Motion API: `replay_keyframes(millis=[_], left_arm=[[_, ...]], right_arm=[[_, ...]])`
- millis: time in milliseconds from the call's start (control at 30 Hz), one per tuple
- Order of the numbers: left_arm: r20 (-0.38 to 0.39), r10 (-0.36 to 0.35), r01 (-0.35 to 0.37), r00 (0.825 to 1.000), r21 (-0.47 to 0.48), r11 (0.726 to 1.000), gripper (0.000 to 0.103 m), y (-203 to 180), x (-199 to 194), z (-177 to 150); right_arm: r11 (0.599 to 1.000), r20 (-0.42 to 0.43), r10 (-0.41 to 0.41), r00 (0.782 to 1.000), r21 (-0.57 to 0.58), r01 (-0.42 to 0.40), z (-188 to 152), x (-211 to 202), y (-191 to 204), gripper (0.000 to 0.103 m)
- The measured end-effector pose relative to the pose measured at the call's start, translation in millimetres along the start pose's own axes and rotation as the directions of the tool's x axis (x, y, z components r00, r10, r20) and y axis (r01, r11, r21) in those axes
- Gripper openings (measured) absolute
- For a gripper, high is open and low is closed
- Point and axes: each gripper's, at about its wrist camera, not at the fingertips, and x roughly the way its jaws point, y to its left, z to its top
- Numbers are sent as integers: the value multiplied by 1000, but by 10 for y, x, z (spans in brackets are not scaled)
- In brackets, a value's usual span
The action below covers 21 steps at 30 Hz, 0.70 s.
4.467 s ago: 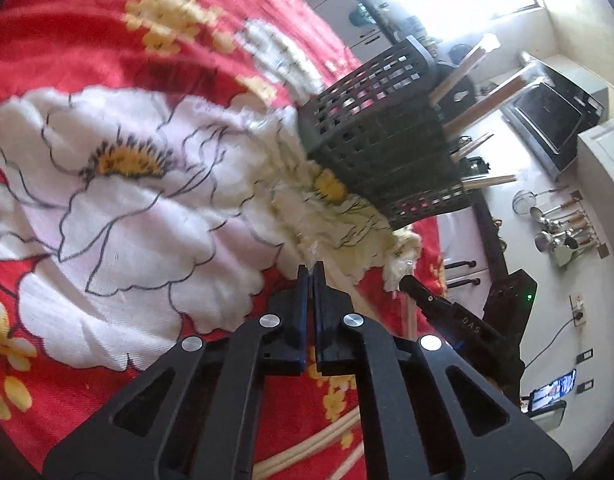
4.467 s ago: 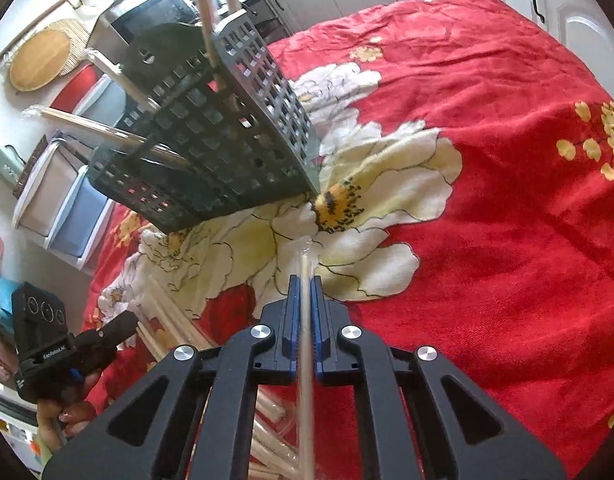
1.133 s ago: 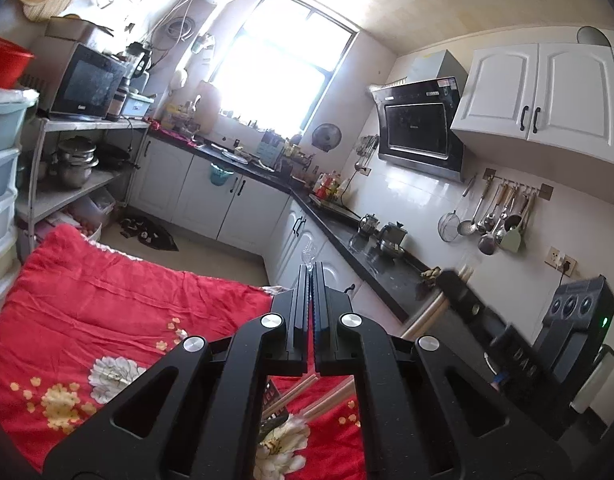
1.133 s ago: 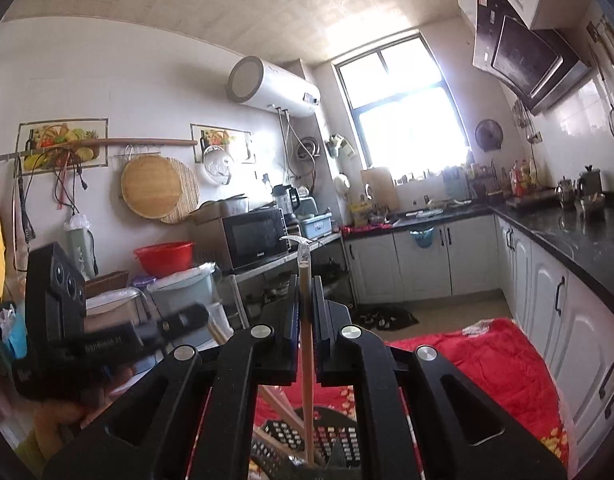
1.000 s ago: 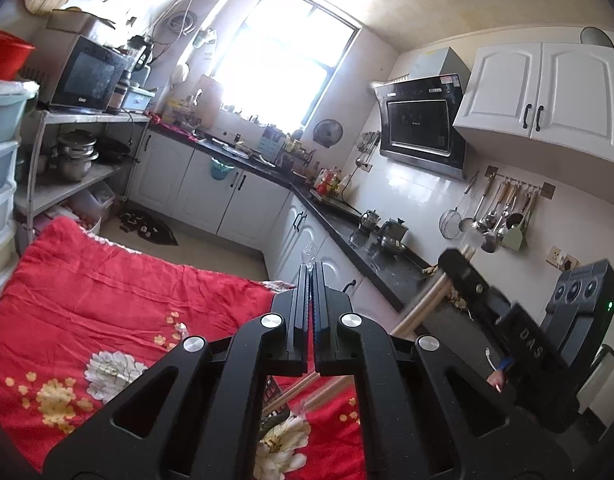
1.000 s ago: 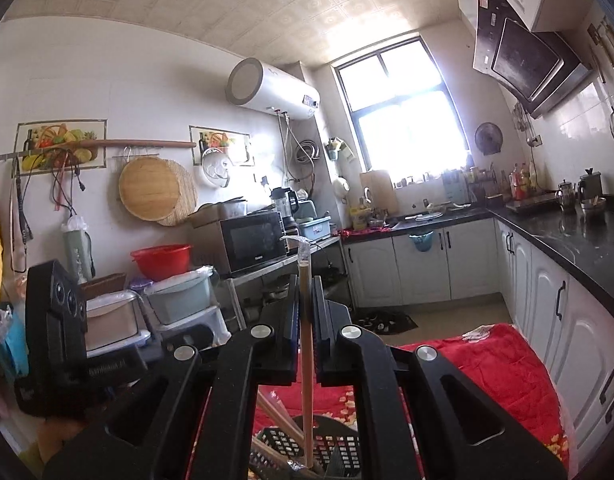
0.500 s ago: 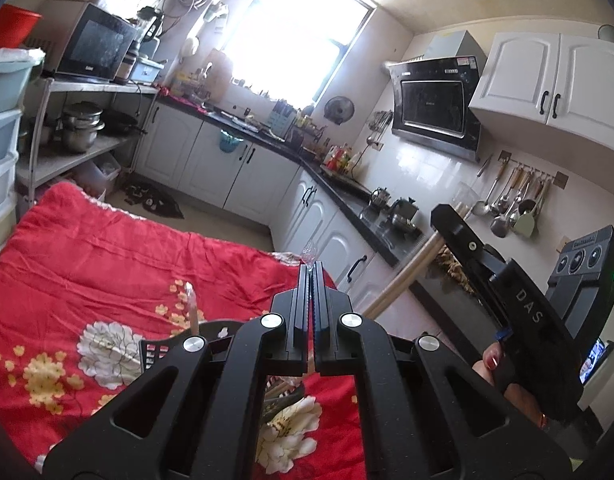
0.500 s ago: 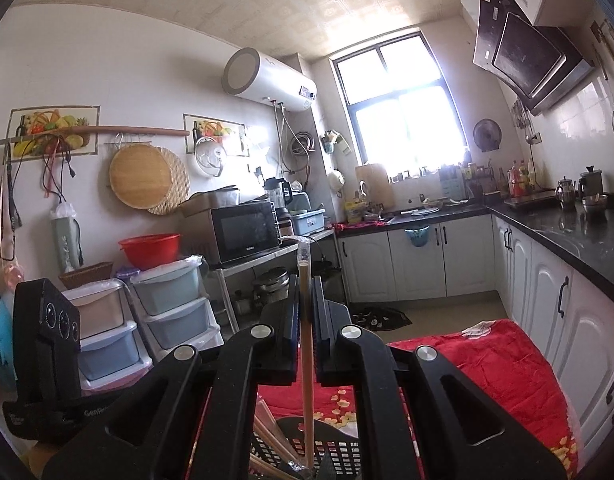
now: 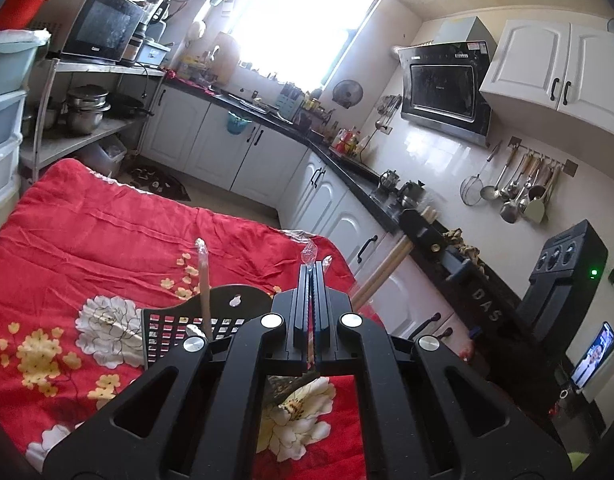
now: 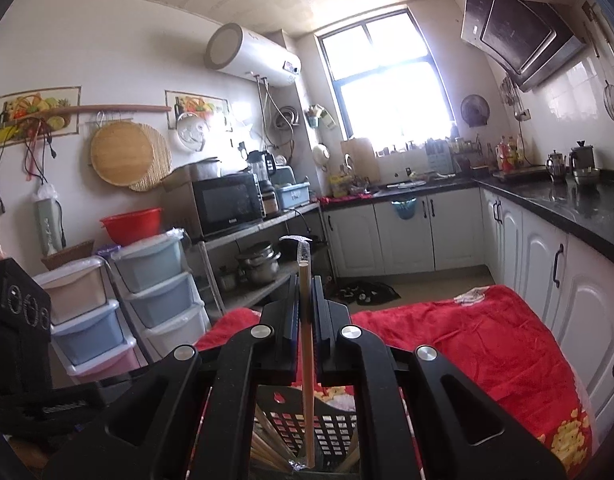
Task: Organize utensils
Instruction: 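Lower both chopsticks into the caddy and open both tools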
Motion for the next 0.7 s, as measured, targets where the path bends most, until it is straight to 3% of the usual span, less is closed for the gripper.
replay_keyframes(millis=[533,700], left_arm=[[-21,24,-24,999,-10,1000,0,58,49,-121],[-20,38,-38,999,-8,999,0,68,51,-146]], right_arm=[[1000,-94,-21,995,10,22,-330,217,-19,6],[999,-136,-38,990,17,41,-380,233,-57,26]])
